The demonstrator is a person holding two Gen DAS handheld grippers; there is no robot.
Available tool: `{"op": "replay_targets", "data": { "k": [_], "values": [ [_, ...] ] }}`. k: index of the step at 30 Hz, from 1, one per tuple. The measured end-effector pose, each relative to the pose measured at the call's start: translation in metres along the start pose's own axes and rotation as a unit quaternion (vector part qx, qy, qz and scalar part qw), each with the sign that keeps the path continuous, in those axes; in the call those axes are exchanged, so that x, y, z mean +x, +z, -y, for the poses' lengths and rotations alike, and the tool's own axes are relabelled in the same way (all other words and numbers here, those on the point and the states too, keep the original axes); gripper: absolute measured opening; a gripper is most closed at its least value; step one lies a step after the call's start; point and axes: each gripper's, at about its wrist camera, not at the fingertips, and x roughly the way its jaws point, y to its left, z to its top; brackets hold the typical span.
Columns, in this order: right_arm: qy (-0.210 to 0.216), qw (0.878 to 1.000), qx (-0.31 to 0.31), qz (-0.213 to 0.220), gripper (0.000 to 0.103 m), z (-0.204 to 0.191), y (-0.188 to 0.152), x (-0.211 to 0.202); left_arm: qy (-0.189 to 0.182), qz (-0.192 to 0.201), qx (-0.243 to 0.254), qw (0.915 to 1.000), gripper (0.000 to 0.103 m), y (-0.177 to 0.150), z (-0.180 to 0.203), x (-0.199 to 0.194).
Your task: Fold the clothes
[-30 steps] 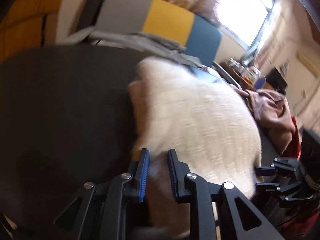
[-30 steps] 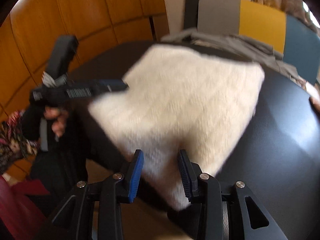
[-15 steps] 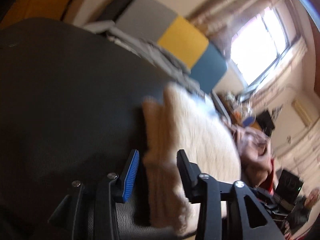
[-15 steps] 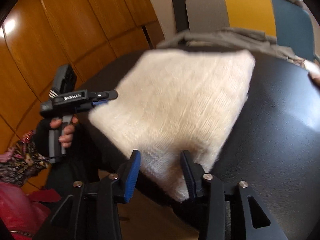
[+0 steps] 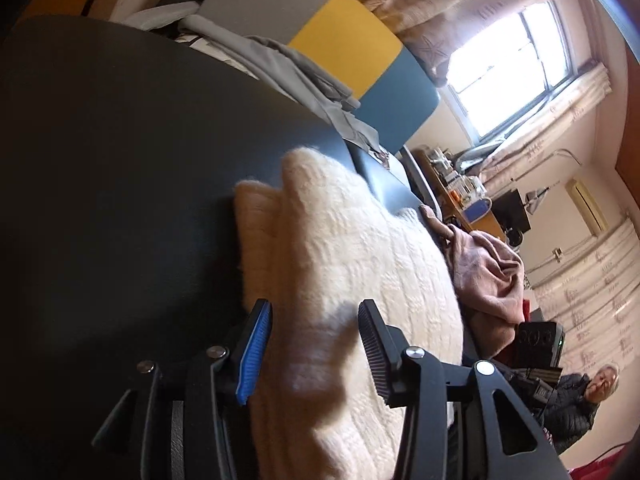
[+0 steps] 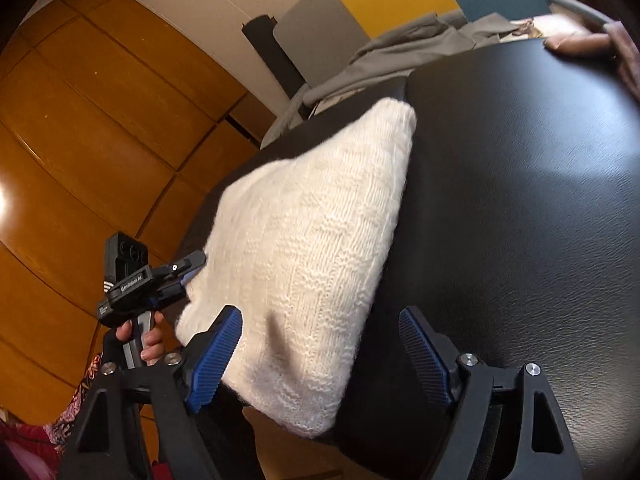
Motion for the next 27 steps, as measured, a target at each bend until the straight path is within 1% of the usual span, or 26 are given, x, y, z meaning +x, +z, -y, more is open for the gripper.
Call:
{"op": "replay_targets", "data": {
  "k": [4, 8, 11, 13, 23, 27],
  "values": [
    [0.014, 1.000, 0.026, -0.008, 0.082, 0.009, 0.003, 0.009, -0.019, -0.013, -0.034, 0.9991, 0.047, 0.005, -0.014, 0.001],
    [0.022, 0.996, 0.077, -0.024, 0.082, 0.024, 0.007, 0.019, -0.027, -0.046, -0.047, 0.9975, 0.050, 0.011, -0.024, 0.012],
    [0.035, 0.994, 0.096, -0.025, 0.082, 0.030, 0.010, 0.023, -0.036, -0.057, -0.055, 0.9962, 0.054, 0.014, -0.027, 0.019],
    [0.039, 0.994, 0.099, -0.028, 0.082, 0.030, 0.012, 0.026, -0.043, -0.065, -0.060, 0.9952, 0.059, 0.017, -0.029, 0.024],
    [0.059, 0.991, 0.111, -0.042, 0.082, 0.030, 0.019, 0.041, -0.073, -0.100, -0.086, 0.9886, 0.059, 0.027, -0.038, 0.047],
    [0.060, 0.991, 0.106, -0.046, 0.083, 0.029, 0.020, 0.046, -0.069, -0.098, -0.075, 0.9900, 0.059, 0.026, -0.030, 0.054]
  ]
}}
